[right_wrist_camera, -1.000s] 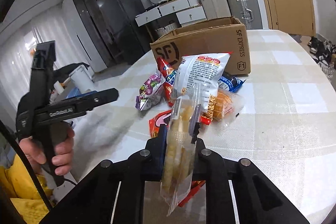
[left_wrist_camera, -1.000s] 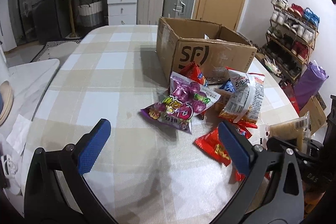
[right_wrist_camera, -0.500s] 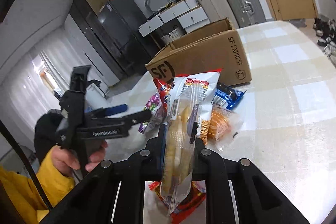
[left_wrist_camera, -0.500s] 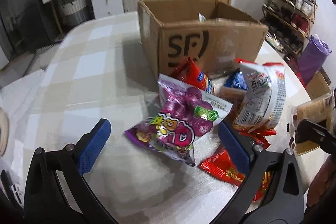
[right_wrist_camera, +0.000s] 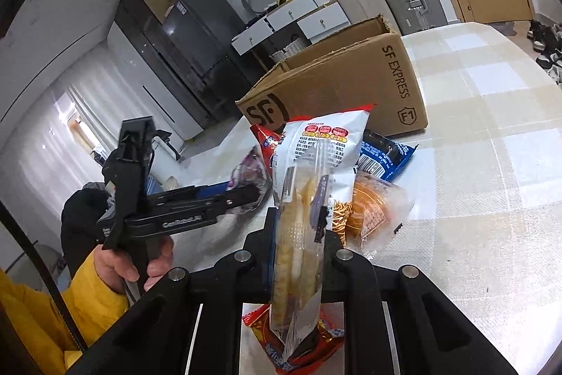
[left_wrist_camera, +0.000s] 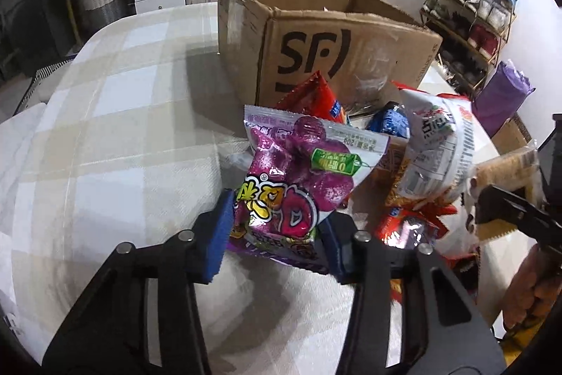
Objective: Organize snacks
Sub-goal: 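Grasp the cracker pack with the right gripper while the left gripper grasps the purple candy bag, then lift both packets over the SF box and open both grippers to drop them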
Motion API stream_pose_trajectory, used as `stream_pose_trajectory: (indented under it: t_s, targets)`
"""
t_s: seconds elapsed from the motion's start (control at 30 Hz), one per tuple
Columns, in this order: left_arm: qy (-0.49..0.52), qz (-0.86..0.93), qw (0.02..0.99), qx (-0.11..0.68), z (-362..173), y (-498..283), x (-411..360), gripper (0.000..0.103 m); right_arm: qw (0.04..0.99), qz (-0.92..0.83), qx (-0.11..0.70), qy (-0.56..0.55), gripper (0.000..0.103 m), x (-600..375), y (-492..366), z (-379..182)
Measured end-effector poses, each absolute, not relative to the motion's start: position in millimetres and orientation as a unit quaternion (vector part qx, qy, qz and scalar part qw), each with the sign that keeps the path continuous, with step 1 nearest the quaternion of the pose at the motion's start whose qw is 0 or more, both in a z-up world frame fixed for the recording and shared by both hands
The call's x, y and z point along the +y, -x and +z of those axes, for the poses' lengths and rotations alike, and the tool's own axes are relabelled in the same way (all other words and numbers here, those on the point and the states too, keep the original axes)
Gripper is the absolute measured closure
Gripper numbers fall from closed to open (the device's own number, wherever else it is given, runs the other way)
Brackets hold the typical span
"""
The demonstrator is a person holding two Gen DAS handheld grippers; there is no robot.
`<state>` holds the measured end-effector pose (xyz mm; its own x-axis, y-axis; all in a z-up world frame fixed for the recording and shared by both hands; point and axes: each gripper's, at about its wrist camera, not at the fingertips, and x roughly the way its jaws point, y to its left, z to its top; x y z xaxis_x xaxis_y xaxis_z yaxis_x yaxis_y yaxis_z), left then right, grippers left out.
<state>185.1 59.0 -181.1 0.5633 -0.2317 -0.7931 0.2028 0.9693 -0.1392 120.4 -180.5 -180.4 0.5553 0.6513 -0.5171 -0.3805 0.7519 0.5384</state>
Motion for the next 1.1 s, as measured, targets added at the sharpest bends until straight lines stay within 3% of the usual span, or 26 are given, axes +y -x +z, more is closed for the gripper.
stream_pose_trajectory:
  t_s: [0.37, 1.1]
  targets:
    - [0.039, -0.121, 0.904, 0.408, -146, -133, 82, 0.068, 0.875, 0.304, 0.336, -0.168, 0.088, -174, -98, -147]
    - [0.065, -0.124, 0.951, 0.274, 14, -36, 91, 0.068, 0.904, 0.310, 0.250, -0.153, 0.088, -171, -70, -27]
